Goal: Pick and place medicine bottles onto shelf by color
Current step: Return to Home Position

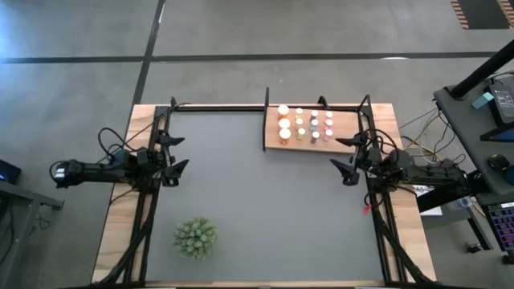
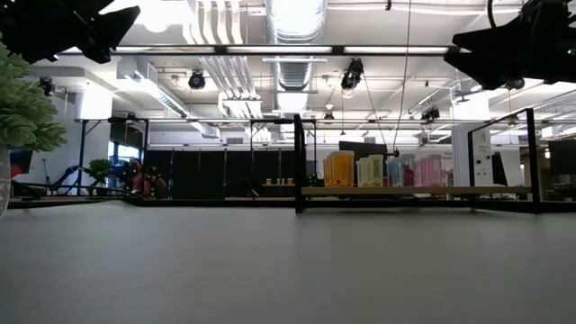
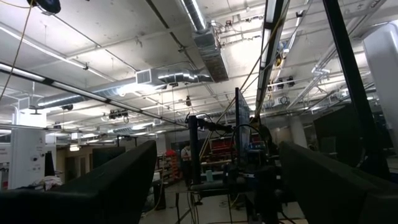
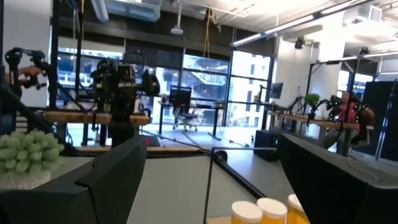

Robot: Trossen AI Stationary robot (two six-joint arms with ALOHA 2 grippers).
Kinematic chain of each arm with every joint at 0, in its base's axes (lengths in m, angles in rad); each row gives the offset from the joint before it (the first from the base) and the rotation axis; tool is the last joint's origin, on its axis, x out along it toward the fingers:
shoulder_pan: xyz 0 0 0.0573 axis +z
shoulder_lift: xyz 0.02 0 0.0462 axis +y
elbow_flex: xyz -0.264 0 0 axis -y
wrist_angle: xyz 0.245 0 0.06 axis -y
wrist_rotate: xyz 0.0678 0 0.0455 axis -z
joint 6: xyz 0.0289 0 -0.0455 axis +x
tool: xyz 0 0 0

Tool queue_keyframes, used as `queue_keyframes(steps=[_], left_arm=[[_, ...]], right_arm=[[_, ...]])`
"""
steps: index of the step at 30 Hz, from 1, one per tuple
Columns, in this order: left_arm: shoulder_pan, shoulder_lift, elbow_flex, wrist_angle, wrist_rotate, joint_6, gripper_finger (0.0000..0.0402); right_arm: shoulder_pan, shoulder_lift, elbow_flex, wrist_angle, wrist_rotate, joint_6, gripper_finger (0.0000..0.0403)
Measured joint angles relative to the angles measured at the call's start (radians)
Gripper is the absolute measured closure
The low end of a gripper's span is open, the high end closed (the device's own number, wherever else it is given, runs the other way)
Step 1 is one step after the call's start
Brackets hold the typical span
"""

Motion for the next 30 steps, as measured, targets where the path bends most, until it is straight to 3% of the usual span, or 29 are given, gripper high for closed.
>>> queue_keyframes(steps=[12,22,30], left_arm=[[0.0,0.0,0.0,0.0,-0.003,0.0,0.0079],[0.0,0.002,0.0,-0.01,-0.164,0.0,0.0079],[0.0,0.003,0.0,-0.131,-0.239,-0.002,0.0079]], right_arm=[[0.0,-0.003,0.0,0.002,0.0,0.0,0.0053],[0.0,-0.003,0.0,0.002,0.0,0.0,0.0053],[0.0,-0.003,0.0,0.002,0.0,0.0,0.0053]])
